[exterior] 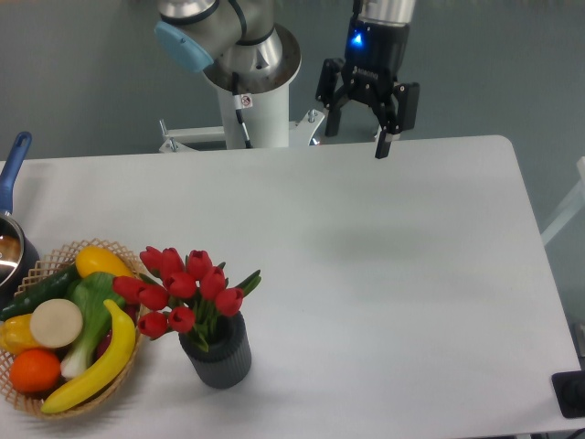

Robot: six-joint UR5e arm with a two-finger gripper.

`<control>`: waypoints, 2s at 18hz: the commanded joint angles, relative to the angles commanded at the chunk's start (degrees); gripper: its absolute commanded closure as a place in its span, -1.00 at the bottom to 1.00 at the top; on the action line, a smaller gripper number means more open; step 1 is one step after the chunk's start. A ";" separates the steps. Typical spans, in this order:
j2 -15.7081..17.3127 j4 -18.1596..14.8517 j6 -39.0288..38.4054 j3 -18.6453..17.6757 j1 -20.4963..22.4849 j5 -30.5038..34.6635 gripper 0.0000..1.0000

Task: Pick up the flowers from the vase
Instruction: 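Move the open gripper down toward the red tulips in the black vase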

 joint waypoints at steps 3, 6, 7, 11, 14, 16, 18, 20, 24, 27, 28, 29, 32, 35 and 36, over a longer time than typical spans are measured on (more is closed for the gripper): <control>-0.26 3.34 -0.18 -1.85 -0.17 -2.03 -1.00; -4.12 7.21 0.08 -1.68 -2.45 -1.94 -1.00; -5.44 7.74 -0.09 -1.42 -4.20 -1.94 -1.00; -10.09 9.06 -0.27 0.07 -7.90 -4.30 -1.00; -12.74 9.06 -1.23 -0.27 -9.14 -11.85 -1.00; -14.06 9.06 -2.11 -0.54 -9.14 -16.77 -1.00; -15.29 9.06 -2.20 -0.71 -9.23 -19.77 -1.00; -16.26 9.06 -2.20 -1.32 -9.32 -22.93 -1.00; -18.28 9.24 -2.11 -1.77 -10.10 -25.93 -1.00; -20.12 11.08 -2.20 -1.68 -11.33 -26.81 -1.00; -20.30 11.08 -2.20 -1.59 -11.51 -27.51 -1.00; -20.74 11.34 -2.11 -1.50 -11.60 -27.43 -1.00; -22.23 11.43 -2.29 0.16 -11.86 -26.64 -1.00; -23.55 11.87 -2.29 1.65 -12.48 -26.55 -1.00; -24.42 12.66 -2.03 2.44 -12.57 -26.12 -1.00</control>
